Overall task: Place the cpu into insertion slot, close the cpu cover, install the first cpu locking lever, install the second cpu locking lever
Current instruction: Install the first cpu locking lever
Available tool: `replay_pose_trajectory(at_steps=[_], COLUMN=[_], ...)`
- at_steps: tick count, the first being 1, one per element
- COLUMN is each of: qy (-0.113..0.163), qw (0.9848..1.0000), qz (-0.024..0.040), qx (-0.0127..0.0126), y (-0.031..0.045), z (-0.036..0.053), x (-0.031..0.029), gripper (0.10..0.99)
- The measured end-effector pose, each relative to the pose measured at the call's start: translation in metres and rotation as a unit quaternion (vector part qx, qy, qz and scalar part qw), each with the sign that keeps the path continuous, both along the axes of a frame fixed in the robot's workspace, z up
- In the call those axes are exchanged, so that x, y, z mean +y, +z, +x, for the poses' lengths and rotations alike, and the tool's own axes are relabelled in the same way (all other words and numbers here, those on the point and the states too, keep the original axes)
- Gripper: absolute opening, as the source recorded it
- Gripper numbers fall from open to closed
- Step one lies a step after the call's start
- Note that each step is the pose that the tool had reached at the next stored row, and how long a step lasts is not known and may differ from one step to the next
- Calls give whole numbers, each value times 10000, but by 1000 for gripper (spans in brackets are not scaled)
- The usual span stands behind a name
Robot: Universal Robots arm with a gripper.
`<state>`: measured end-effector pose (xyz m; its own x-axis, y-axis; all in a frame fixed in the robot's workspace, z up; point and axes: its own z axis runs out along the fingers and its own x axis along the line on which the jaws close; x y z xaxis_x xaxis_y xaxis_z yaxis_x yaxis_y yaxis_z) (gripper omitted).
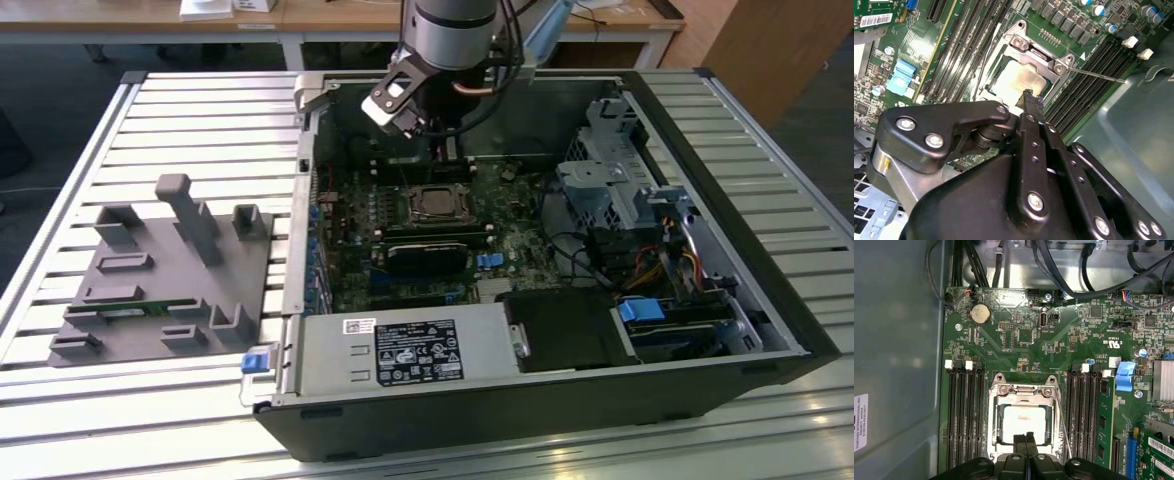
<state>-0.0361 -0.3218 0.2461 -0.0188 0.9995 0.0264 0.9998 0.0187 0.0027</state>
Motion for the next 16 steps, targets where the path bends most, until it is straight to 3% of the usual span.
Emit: replay_pose_trajectory(at_steps=[16], qy=[0], qw=[10000], qz=[0], qx=[0], y=[46], z=[0], x=[0], gripper=[106])
